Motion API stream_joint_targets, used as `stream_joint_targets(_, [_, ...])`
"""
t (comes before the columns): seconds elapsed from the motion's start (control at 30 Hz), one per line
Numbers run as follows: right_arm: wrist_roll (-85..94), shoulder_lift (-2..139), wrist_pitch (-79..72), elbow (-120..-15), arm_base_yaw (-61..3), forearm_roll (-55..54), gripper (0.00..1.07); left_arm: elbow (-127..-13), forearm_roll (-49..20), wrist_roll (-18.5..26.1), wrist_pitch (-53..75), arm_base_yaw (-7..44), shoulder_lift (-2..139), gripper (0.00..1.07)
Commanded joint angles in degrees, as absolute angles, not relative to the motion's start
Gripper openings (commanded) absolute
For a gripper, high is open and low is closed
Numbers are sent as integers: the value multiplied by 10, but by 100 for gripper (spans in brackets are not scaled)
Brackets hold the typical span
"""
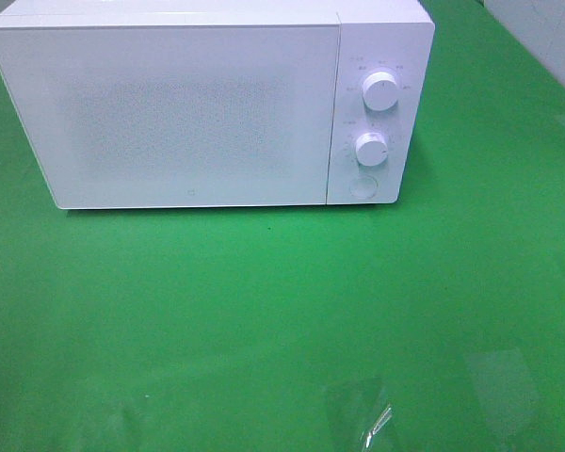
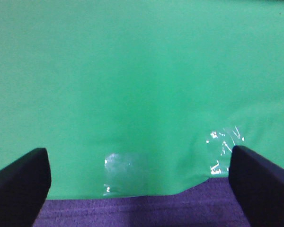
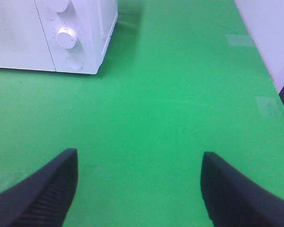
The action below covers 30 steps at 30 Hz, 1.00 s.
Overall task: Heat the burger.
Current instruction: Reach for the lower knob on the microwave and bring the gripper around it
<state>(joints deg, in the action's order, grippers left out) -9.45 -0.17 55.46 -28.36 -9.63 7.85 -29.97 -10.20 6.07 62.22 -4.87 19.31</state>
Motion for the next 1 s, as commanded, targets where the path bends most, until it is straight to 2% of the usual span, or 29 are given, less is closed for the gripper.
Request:
stream_joint_targets(0.03, [-85,-17,549,-281,-95,79,70,-297,-97,62,615,-49,148,94])
stream_joint_targets(0.5, [-85,-17,549,-281,-95,79,70,-297,-103,61,615,-49,-14,94])
stream_joint_targets(1.0, [-85,-17,549,-281,-95,79,70,-297,-101,62,614,-49,-15,94])
